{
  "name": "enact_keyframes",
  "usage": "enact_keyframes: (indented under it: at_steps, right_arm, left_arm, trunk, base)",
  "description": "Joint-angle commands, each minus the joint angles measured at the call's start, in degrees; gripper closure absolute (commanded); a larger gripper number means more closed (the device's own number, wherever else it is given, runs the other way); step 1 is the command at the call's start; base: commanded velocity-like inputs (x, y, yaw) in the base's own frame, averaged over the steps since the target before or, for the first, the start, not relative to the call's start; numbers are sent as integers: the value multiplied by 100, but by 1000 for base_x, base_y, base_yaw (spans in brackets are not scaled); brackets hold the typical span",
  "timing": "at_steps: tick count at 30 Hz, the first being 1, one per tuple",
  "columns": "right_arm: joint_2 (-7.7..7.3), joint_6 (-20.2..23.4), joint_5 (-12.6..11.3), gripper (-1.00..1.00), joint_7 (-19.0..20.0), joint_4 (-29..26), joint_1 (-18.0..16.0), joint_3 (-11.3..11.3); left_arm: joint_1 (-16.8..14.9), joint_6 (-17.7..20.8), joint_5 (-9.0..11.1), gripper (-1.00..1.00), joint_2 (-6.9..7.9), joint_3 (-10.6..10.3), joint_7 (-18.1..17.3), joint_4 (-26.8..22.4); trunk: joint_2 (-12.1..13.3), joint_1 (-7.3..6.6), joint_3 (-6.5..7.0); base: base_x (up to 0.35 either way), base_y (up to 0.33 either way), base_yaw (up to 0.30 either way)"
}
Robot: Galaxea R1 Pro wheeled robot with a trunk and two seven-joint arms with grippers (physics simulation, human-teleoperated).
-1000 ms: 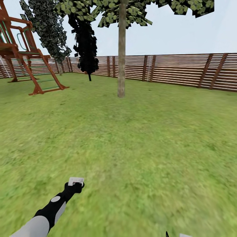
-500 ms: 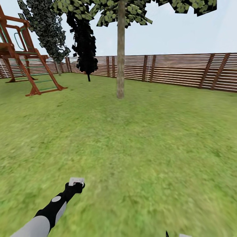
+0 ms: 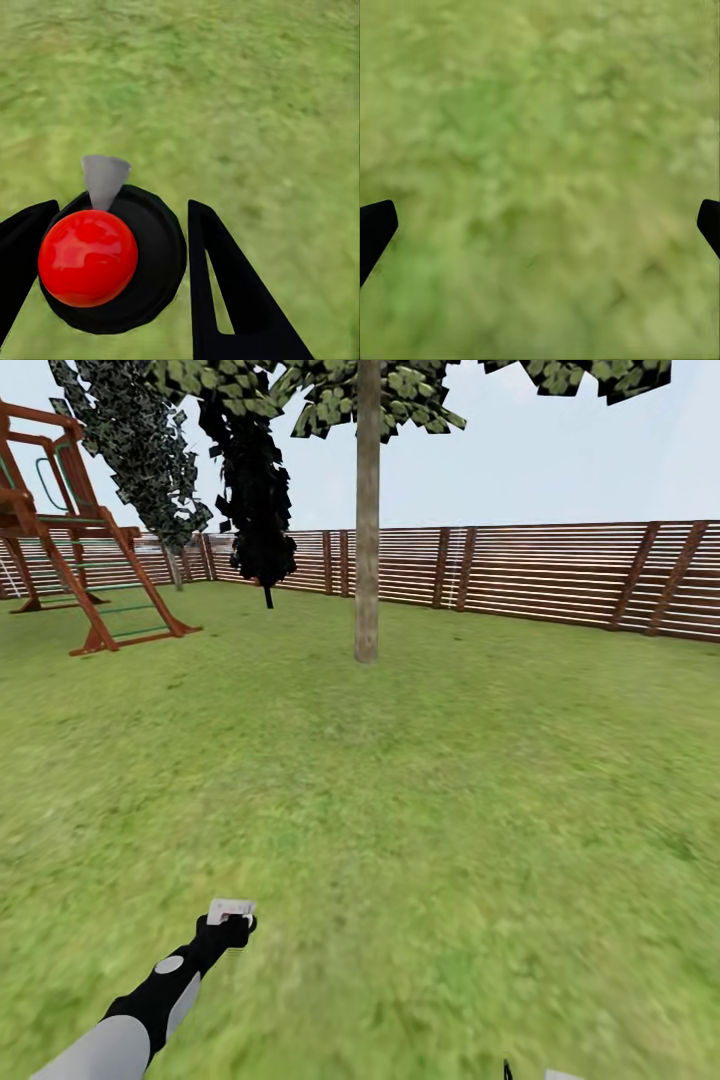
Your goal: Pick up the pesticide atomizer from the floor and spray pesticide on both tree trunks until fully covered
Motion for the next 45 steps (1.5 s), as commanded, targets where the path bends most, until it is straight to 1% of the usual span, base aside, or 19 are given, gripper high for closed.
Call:
enact_keyframes:
  at_steps: [1,45]
  right_arm:
    - [0,0,0,-100,0,0,0,0]
    - [0,0,0,-100,0,1,0,0]
  left_arm:
    - [3,0,2,100,-1,3,1,0]
    - [2,0,2,100,7,8,2,0]
  trunk:
    - [0,0,0]
    - [0,0,0]
  base:
    - [338,0,0]
    - [338,0,0]
